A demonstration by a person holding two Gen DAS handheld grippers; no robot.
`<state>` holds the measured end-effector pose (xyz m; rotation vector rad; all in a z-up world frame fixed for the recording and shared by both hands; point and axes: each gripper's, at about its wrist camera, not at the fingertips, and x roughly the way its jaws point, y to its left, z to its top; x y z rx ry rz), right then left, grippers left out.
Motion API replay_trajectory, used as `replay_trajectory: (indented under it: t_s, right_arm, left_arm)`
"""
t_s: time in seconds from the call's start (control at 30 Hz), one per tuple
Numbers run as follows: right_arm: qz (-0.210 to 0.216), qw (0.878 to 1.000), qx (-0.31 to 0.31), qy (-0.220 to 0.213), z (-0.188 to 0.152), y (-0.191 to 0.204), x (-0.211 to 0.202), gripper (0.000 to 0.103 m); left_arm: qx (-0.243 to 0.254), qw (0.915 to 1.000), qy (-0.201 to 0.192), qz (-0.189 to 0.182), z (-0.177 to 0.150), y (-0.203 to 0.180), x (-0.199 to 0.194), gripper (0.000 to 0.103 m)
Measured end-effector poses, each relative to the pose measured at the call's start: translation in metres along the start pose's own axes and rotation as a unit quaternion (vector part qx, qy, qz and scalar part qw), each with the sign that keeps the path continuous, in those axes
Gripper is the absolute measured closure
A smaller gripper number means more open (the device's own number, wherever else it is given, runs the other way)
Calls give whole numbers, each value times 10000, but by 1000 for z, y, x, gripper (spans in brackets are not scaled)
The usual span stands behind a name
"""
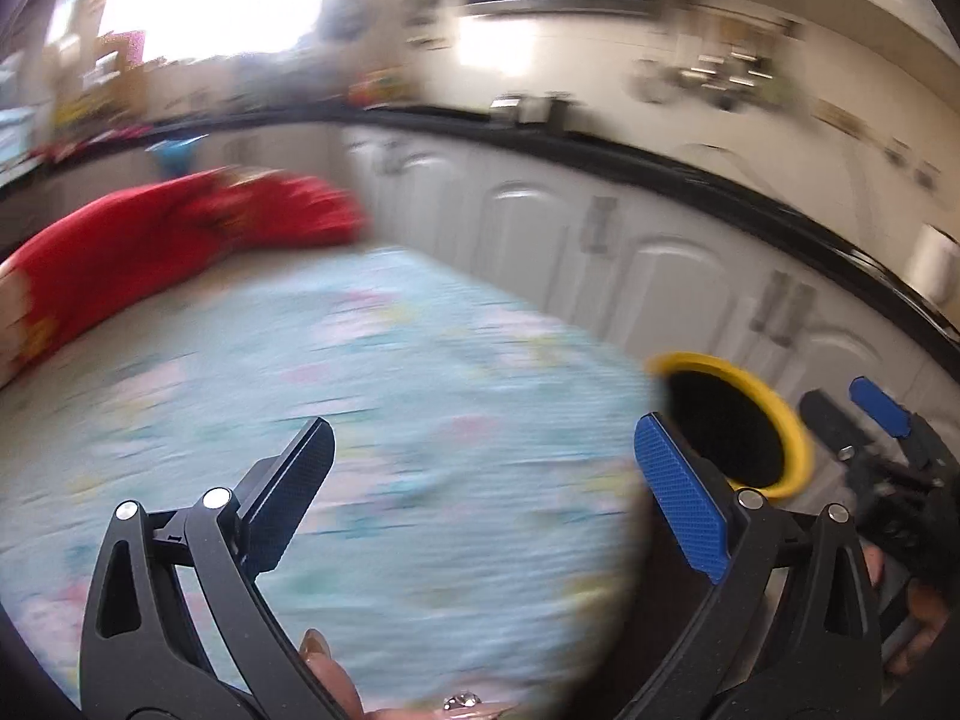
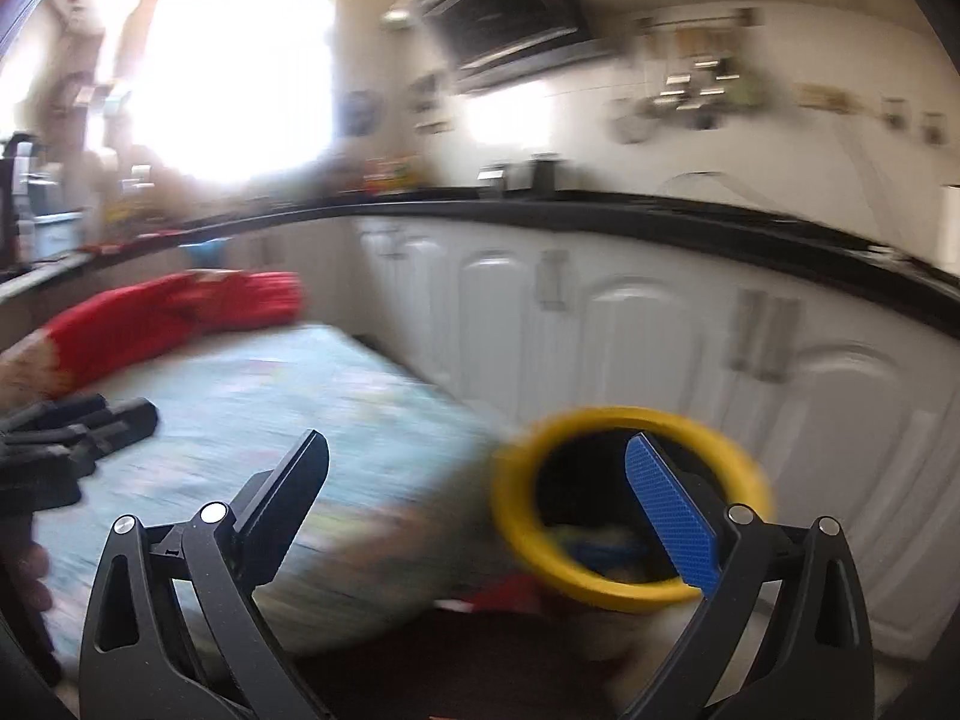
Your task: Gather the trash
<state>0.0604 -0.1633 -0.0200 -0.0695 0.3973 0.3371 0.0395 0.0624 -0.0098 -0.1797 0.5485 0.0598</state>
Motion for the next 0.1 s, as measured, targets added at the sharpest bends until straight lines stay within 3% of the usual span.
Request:
replay_trajectory:
  t_s: [0.07,0.1]
  right_arm:
    - [674,9962,-243,502,12,60,36,6]
    - [1098,9903,-268,808,17,97,55,6]
  left_arm:
    - [-264,9969,-3,735,2,53,-9,11]
    - [-499,9908,-9,1256,1,89,-15,11]
